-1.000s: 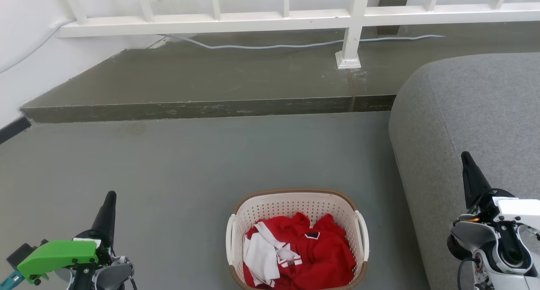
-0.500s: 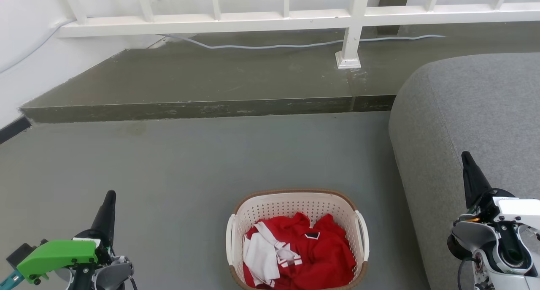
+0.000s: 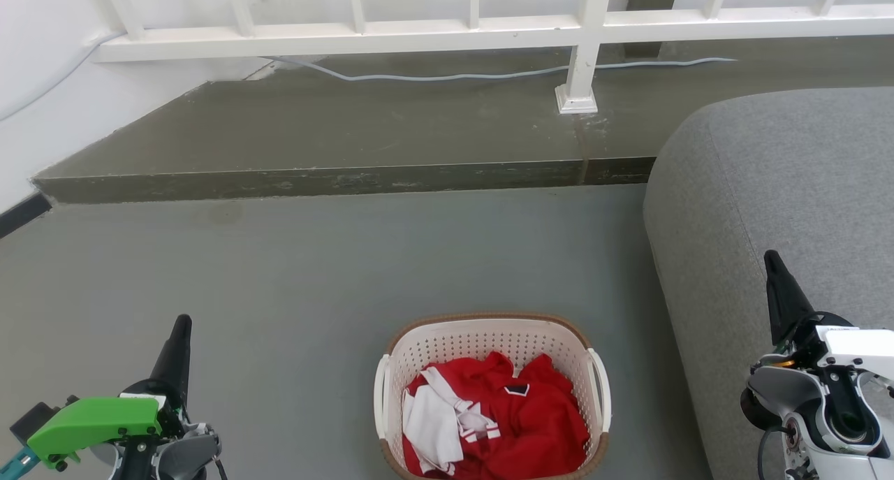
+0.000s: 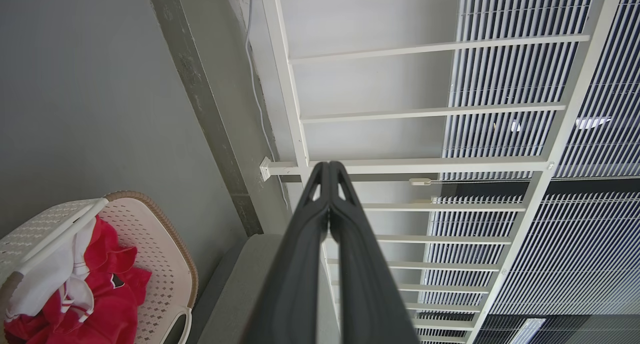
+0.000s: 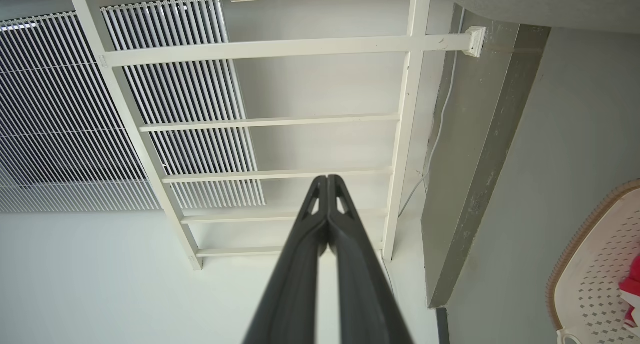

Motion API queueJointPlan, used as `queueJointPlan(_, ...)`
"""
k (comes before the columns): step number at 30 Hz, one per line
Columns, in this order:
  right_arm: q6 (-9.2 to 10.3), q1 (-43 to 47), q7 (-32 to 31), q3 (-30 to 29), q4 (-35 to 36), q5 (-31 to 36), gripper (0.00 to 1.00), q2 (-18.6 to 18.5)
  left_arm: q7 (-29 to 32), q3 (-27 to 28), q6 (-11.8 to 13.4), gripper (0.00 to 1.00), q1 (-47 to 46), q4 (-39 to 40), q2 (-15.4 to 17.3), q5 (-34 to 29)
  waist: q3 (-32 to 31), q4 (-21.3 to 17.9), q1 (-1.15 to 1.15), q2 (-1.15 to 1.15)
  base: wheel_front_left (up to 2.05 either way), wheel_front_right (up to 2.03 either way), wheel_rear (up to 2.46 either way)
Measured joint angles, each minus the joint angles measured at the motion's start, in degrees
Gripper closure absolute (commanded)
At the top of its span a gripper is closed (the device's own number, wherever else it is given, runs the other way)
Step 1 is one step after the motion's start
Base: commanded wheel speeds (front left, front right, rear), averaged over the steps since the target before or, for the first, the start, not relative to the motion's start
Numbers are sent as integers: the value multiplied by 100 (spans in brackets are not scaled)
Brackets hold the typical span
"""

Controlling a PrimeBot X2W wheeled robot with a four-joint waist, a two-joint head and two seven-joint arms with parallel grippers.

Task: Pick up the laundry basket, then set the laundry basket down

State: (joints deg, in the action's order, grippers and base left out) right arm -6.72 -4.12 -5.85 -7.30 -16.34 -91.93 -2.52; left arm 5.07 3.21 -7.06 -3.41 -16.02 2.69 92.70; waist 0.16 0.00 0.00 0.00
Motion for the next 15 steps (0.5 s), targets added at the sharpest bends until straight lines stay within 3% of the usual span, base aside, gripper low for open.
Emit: queueJointPlan(15, 0, 0, 0, -2, 5, 0, 100, 1, 0, 2, -1, 100, -1, 8, 0, 0, 0, 0, 0, 0, 0, 0, 0)
